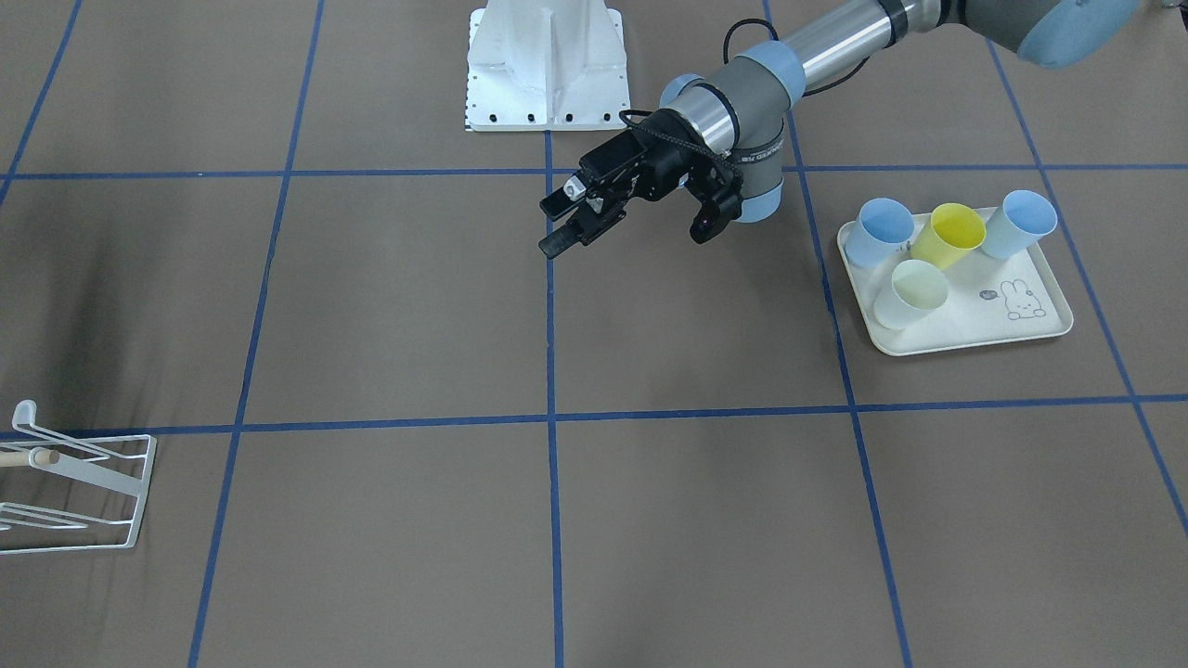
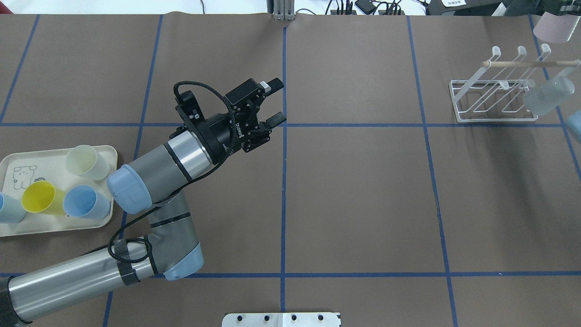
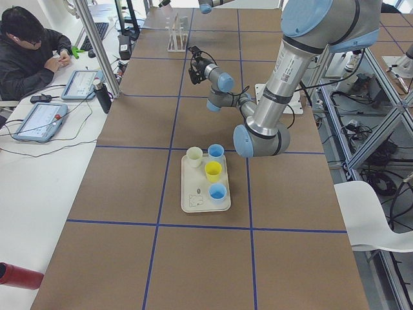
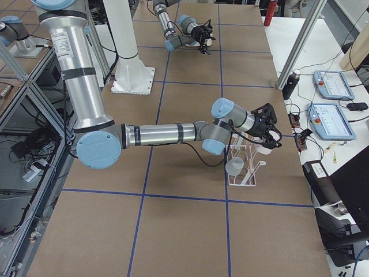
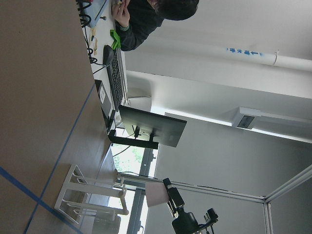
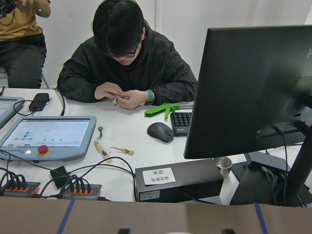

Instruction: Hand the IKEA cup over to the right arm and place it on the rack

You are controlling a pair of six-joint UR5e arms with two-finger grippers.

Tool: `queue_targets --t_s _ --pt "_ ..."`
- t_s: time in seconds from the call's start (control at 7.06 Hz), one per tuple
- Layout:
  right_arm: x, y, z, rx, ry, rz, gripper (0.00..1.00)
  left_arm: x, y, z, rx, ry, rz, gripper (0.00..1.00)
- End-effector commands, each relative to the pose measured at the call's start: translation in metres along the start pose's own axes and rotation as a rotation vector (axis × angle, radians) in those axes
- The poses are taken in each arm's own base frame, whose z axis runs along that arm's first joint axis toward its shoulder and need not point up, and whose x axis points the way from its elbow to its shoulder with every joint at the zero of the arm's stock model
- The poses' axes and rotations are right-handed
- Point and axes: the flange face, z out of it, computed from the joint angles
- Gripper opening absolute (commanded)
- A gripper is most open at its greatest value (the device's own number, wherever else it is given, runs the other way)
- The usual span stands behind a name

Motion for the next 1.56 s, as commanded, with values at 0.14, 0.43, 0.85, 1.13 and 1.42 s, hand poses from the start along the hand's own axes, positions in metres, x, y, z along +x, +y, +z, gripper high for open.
queue_targets --t_s 0.14,0.43,0.85,1.13,1.42 --pt "0.012 0.006 0.021 -0.012 0.013 -0.006 0.00 -0.003 0.002 0.000 -0.003 -0.004 -0.002 1.00" --pt "0.012 0.005 0.032 -0.020 0.024 -0.006 0.00 -0.005 0.003 0.000 -0.003 -0.006 -0.003 1.00" --pt "0.028 0.023 0.036 -0.051 0.051 -0.001 0.00 -0.005 0.003 0.000 -0.002 -0.007 -0.003 1.00" --pt "0.021 0.033 0.045 -0.070 0.051 -0.010 0.00 -0.006 0.002 0.000 -0.001 -0.009 -0.002 1.00" --pt "0.025 0.044 0.047 -0.088 0.057 -0.012 0.00 -0.007 0.002 -0.001 -0.001 -0.010 -0.002 1.00"
